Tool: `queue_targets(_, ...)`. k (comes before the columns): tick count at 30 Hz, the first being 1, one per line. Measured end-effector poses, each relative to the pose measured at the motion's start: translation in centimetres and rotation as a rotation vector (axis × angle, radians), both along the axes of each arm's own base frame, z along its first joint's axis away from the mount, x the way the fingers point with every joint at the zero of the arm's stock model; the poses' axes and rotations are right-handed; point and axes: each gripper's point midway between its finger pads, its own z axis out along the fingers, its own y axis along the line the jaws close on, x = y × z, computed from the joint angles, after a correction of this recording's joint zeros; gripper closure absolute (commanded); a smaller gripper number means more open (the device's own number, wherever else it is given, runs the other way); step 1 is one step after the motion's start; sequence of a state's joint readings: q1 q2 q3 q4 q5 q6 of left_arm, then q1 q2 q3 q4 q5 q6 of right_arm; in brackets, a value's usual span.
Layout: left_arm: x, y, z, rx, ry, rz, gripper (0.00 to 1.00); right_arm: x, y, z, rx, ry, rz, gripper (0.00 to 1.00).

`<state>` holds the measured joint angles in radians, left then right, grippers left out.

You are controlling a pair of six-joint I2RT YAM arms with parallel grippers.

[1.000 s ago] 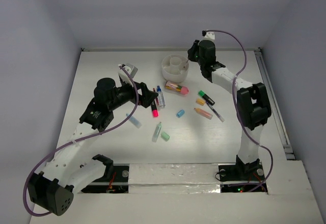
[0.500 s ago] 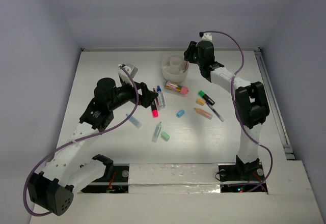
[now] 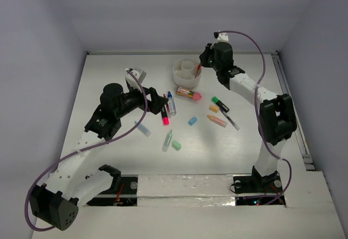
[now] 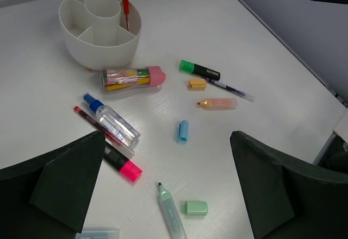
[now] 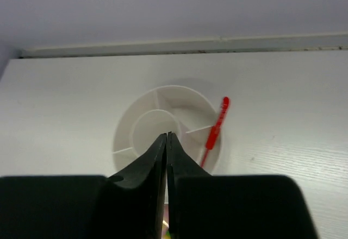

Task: Sort the stationery into containers
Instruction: Place the pen in the storage box, then pick up the pen from the center of the board.

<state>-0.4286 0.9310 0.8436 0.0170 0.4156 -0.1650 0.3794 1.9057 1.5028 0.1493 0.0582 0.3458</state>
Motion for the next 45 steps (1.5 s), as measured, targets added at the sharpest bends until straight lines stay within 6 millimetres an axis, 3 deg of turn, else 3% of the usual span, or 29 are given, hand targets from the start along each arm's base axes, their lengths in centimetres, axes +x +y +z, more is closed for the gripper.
queue_targets(3, 0.2, 0.5, 0.3, 0.001, -0.011, 0.033, 0.03, -1.8, 2.0, 2.2, -0.008, -0.034, 0.053, 1.00)
queue_targets(7, 0.5, 1.9, 1.3, -0.001, -0.046, 0.111, 0.09, -5.2, 8.4, 2.3, -0.050, -0.037, 0.201, 1.00)
queue_targets(11, 0.5, 3.9, 2.8, -0.015, -0.099, 0.204, 0.17, -9.3, 15.6, -0.7, -0.104, 0.030, 0.381, 0.96)
queue_targets(15, 0.3, 5.9, 4.3, -0.037, -0.150, 0.291, 0.18, -11.0, 18.8, -5.1, -0.180, 0.127, 0.459, 0.89)
queue_targets(23, 0.0, 7.8, 5.8, -0.070, -0.190, 0.369, 0.17, -9.6, 19.9, -11.8, -0.324, 0.273, 0.432, 0.62)
queue_targets(32, 0.1, 7.9, 5.4, -0.065, -0.181, 0.372, 0.16, -8.6, 19.2, -15.4, -0.414, 0.367, 0.374, 0.62)
queue_targets(45, 0.1, 7.9, 5.3, -0.064, -0.180, 0.373, 0.15, -9.0, 17.9, -17.5, -0.462, 0.420, 0.334, 0.70)
